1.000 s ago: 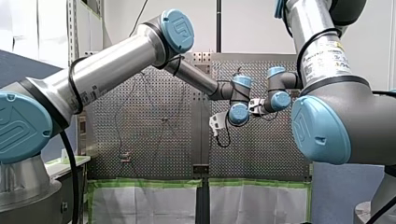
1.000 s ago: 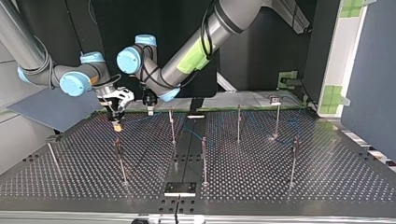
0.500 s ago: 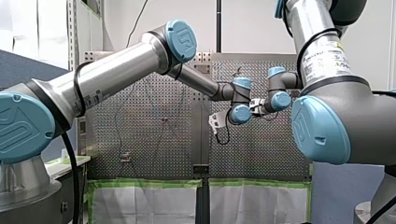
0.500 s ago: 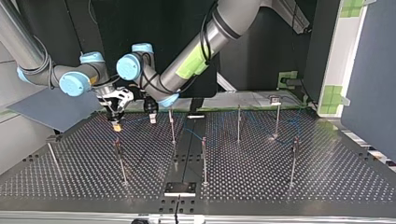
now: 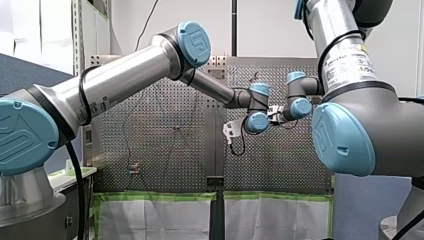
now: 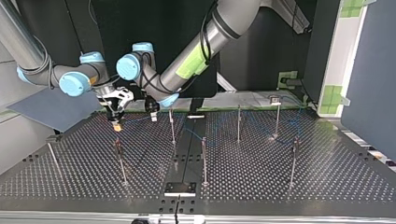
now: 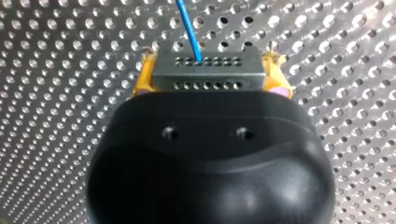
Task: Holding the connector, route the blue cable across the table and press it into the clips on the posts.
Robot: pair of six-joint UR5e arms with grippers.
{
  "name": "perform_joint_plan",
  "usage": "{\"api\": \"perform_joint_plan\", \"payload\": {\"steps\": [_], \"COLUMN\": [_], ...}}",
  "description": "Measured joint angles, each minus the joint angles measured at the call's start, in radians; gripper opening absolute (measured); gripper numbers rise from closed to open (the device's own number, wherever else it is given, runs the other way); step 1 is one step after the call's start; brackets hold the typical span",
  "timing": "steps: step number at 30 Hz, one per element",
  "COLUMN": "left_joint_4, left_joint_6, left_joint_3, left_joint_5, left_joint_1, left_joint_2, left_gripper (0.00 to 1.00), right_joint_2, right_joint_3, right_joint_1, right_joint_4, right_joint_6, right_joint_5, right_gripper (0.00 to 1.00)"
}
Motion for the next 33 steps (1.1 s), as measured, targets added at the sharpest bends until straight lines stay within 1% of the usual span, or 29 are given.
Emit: {"api": "perform_joint_plan", "payload": {"steps": [2, 3, 4, 10, 13, 17, 22, 24, 28, 31, 33], "left_joint_4": [0.0, 0.0, 0.0, -0.001, -0.003, -0.011, -0.018, -0.023, -0.03, -0.043, -0.058], "left_joint_6": [0.0, 0.0, 0.0, -0.001, -0.005, -0.023, -0.032, -0.032, -0.031, -0.032, -0.034], "left_joint_3": [0.0, 0.0, 0.0, 0.0, 0.0, 0.001, 0.0, 0.0, 0.0, 0.0, 0.0], "left_joint_5": [0.007, 0.01, 0.013, 0.022, 0.022, 0.019, 0.013, 0.006, -0.017, -0.041, -0.059], "left_joint_1": [0.002, 0.003, 0.004, 0.004, 0.003, -0.001, -0.007, -0.009, -0.012, -0.013, -0.015], "left_joint_2": [0.0, 0.0, 0.0, 0.001, 0.001, 0.003, 0.014, 0.026, 0.055, 0.08, 0.098], "left_gripper": [0.03, 0.03, 0.0, 0.0, 0.0, 0.0, 0.0, 0.0, 0.0, 0.0, 0.0], "right_joint_2": [0.0, 0.0, 0.0, -0.003, -0.014, -0.044, -0.084, -0.1, -0.116, -0.126, -0.136], "right_joint_3": [0.0, 0.0, 0.0, 0.0, 0.0, 0.0, -0.001, 0.0, 0.0, 0.0, 0.0], "right_joint_1": [0.0, 0.0, 0.0, -0.002, -0.003, -0.005, -0.006, -0.006, -0.004, -0.002, 0.0], "right_joint_4": [0.001, 0.001, 0.001, 0.003, 0.003, 0.003, 0.002, 0.003, 0.014, 0.02, 0.021], "right_joint_6": [-0.002, -0.002, -0.002, -0.005, -0.005, 0.0, 0.007, 0.007, 0.0, -0.005, -0.005], "right_joint_5": [0.0, 0.0, 0.0, -0.001, -0.001, -0.003, -0.019, -0.023, -0.026, -0.032, -0.04], "right_gripper": [0.0, 0.0, 0.0, 0.0, 0.0, 0.0, 0.0, 0.0, 0.0, 0.0, 0.0]}}
